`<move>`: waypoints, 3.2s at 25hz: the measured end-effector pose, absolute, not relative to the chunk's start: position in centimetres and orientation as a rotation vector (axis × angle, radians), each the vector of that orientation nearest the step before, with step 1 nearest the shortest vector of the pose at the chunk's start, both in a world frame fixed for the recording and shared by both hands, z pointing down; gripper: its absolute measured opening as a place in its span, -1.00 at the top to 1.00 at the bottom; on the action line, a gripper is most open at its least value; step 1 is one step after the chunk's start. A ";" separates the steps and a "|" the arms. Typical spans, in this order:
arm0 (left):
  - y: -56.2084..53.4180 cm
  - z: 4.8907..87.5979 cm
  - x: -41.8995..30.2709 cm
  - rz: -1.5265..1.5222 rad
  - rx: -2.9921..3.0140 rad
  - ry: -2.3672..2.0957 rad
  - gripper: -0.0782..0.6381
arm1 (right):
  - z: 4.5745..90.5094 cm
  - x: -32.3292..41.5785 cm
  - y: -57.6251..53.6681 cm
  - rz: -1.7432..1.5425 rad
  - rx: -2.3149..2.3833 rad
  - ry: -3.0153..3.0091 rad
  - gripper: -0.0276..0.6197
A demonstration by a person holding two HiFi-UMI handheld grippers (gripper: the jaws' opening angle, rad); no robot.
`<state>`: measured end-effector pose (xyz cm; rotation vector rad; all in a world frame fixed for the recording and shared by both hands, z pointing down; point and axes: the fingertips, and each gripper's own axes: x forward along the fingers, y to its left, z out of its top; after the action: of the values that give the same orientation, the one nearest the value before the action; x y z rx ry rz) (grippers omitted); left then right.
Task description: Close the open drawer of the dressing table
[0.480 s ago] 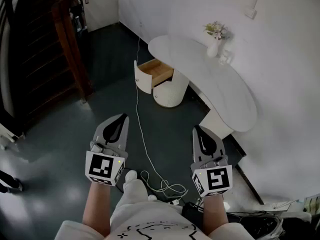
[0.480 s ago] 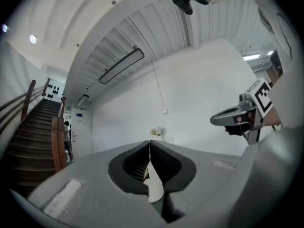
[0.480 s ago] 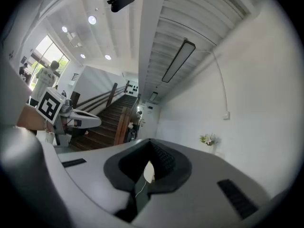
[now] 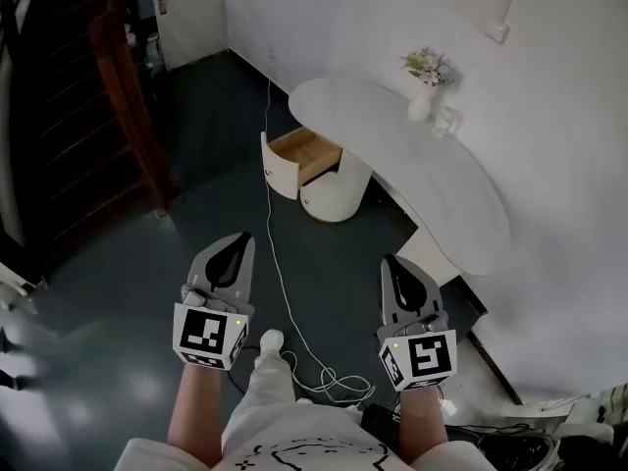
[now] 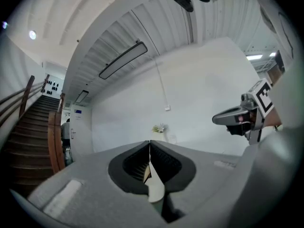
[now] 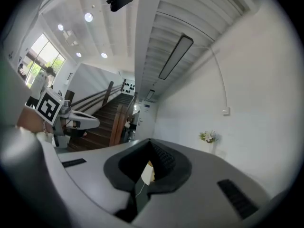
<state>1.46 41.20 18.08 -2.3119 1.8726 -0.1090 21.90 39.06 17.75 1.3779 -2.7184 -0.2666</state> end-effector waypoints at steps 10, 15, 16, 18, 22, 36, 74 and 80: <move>29.0 18.7 -4.5 -0.093 -2.350 1.862 0.73 | 18.2 16.6 27.8 -0.233 1.412 -2.703 0.92; 22.3 18.5 -8.2 -0.094 -2.375 1.853 0.73 | 18.6 13.4 21.4 -0.194 1.445 -2.662 0.92; 21.1 18.5 -9.0 -0.091 -2.380 1.850 0.73 | 18.5 12.7 20.2 -0.191 1.451 -2.658 0.92; 18.9 18.5 -10.6 -0.083 -2.393 1.848 0.73 | 18.5 11.2 18.2 -0.185 1.464 -2.648 0.93; 15.4 18.6 -12.8 -0.079 -2.419 1.822 0.73 | 18.7 8.6 15.3 -0.190 1.484 -2.627 0.92; 11.3 20.7 -13.9 -0.081 -2.476 1.809 0.73 | 20.6 8.0 11.6 -0.113 1.514 -2.573 0.92; -17.2 31.6 -12.5 -0.331 -2.433 2.080 0.73 | 31.1 9.8 -19.6 0.073 1.213 -2.613 0.92; -17.8 36.7 -14.0 -0.390 -2.476 2.129 0.73 | 35.8 8.0 -20.1 0.145 1.167 -2.567 0.92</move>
<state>-13.96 -17.81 36.66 -2.4761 2.1286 -0.3903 8.01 -20.14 35.78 1.1669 -2.5667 0.1446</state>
